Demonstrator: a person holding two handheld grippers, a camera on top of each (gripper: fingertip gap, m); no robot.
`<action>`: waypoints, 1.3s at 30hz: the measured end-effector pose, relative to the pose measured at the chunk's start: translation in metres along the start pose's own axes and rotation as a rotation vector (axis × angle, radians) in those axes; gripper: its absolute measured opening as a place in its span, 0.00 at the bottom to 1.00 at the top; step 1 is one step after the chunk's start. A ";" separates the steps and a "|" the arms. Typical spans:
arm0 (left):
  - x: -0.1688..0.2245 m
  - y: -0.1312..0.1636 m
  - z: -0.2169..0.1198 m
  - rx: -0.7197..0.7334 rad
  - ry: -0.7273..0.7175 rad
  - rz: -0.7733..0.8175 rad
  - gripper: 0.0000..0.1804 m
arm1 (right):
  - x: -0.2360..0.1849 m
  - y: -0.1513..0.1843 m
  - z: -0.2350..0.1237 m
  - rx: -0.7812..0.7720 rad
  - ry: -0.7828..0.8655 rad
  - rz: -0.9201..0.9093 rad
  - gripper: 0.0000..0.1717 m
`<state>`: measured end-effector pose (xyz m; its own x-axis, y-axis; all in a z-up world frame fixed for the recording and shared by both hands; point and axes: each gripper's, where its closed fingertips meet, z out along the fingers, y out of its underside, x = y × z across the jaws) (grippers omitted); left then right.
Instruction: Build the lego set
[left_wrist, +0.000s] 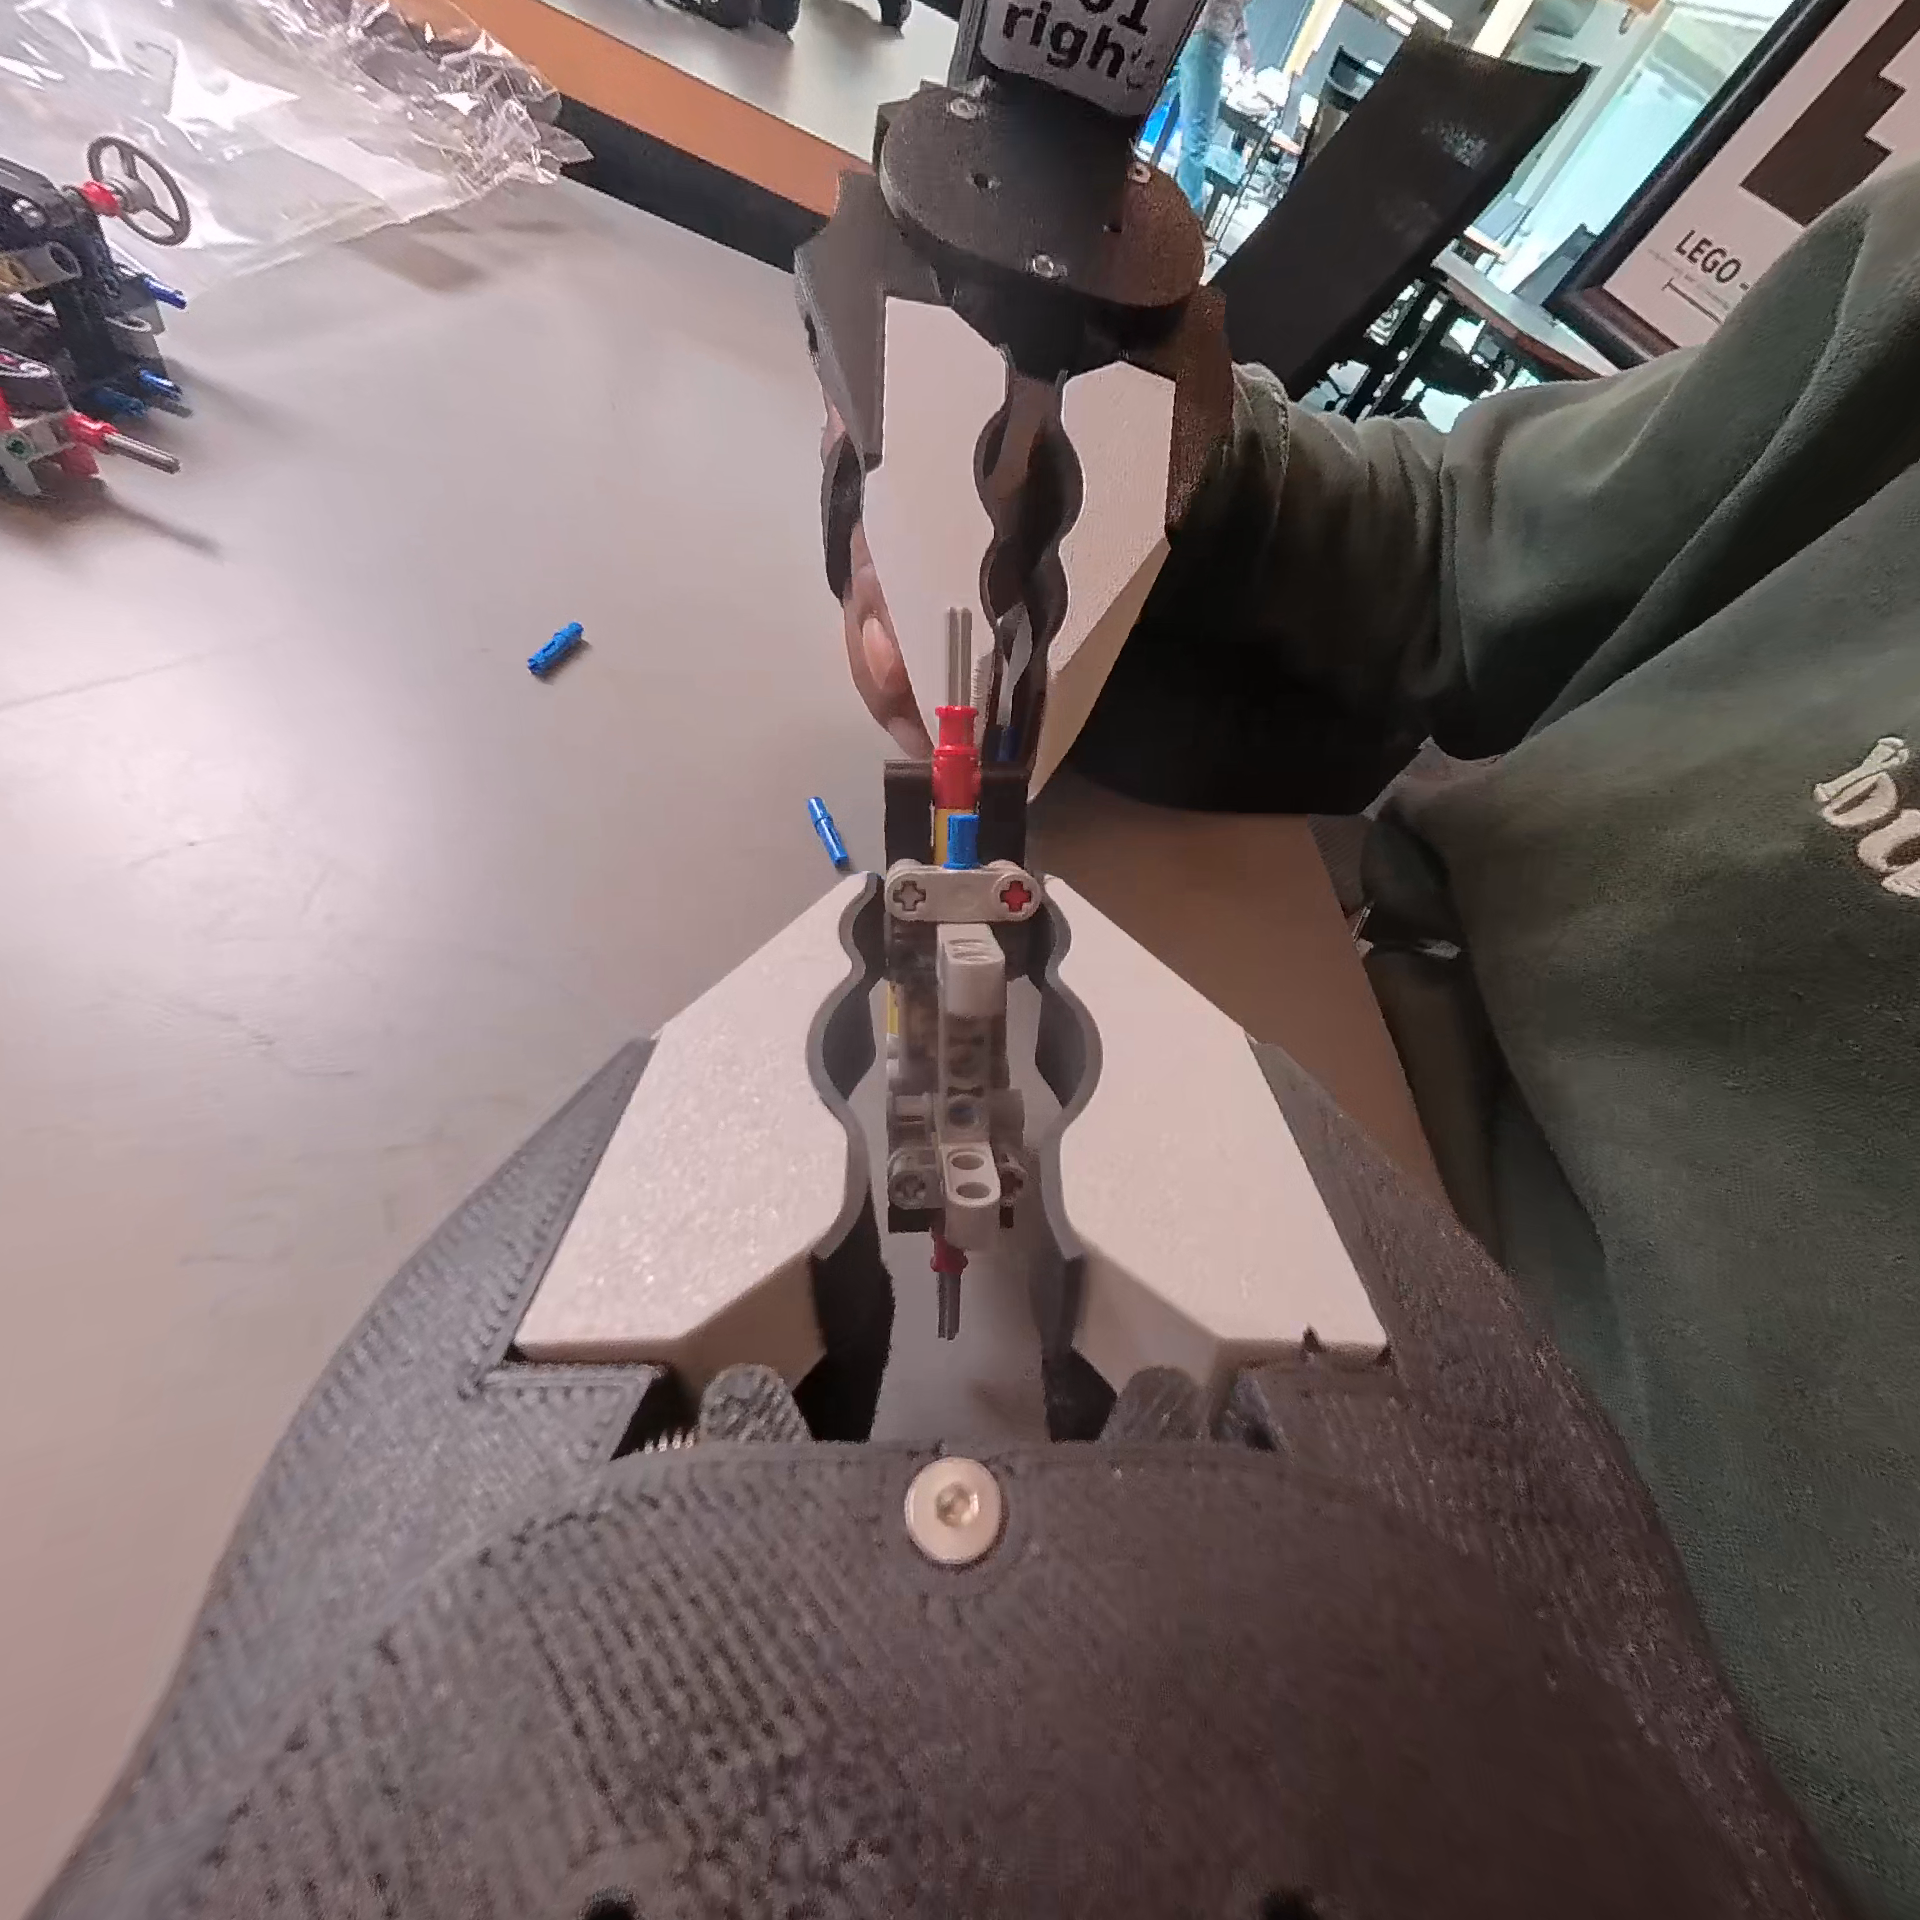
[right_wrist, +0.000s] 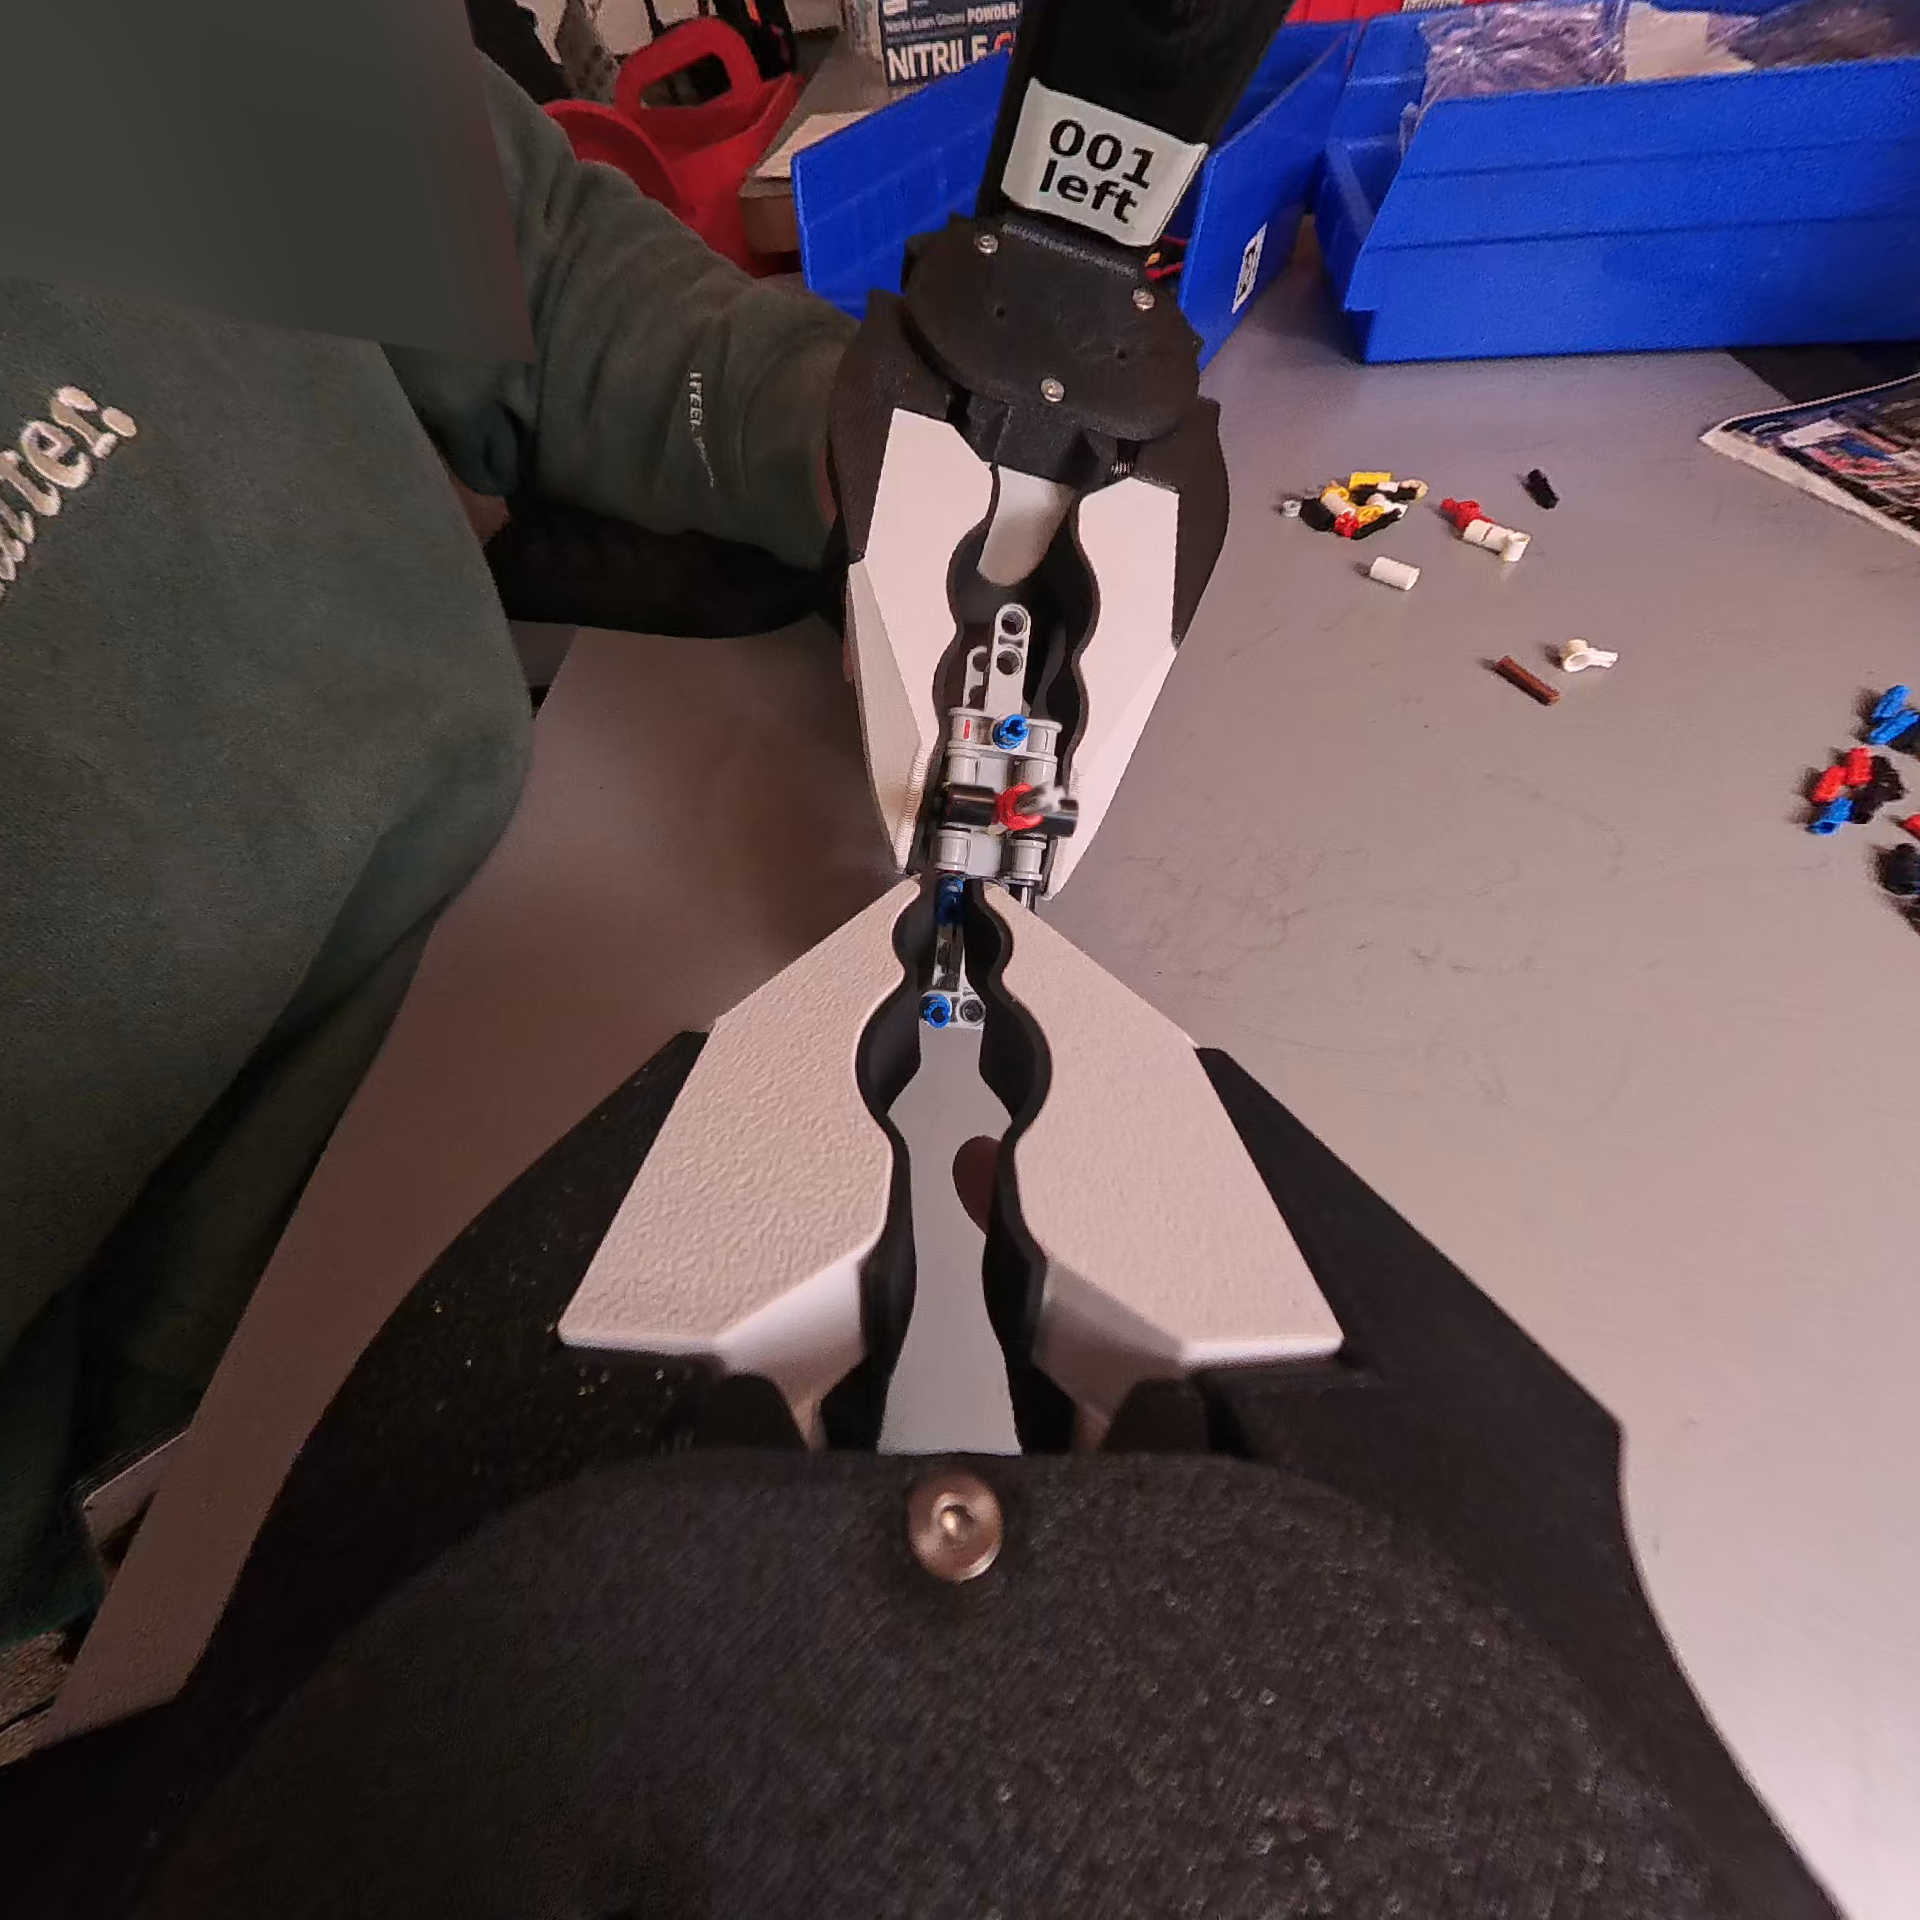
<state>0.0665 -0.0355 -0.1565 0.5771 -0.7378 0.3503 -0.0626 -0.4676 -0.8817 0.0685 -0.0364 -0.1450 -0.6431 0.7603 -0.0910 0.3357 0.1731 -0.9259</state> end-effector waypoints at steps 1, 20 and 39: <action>0.001 0.001 0.000 -0.005 0.009 -0.011 0.14 | -0.001 0.001 0.001 -0.004 -0.010 0.007 0.02; -0.014 -0.028 -0.021 0.249 0.072 -0.232 0.14 | 0.017 -0.018 0.009 0.259 0.023 0.228 0.01; -0.020 -0.044 -0.037 0.392 0.062 -0.276 0.14 | 0.026 -0.034 0.011 0.408 0.025 0.390 0.02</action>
<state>0.0274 -0.0186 -0.1127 0.4788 -0.6449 0.5956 0.4048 -0.4398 -0.8017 0.0324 -0.0294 -0.1198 -0.5070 0.7346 -0.4508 0.2485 -0.3762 -0.8926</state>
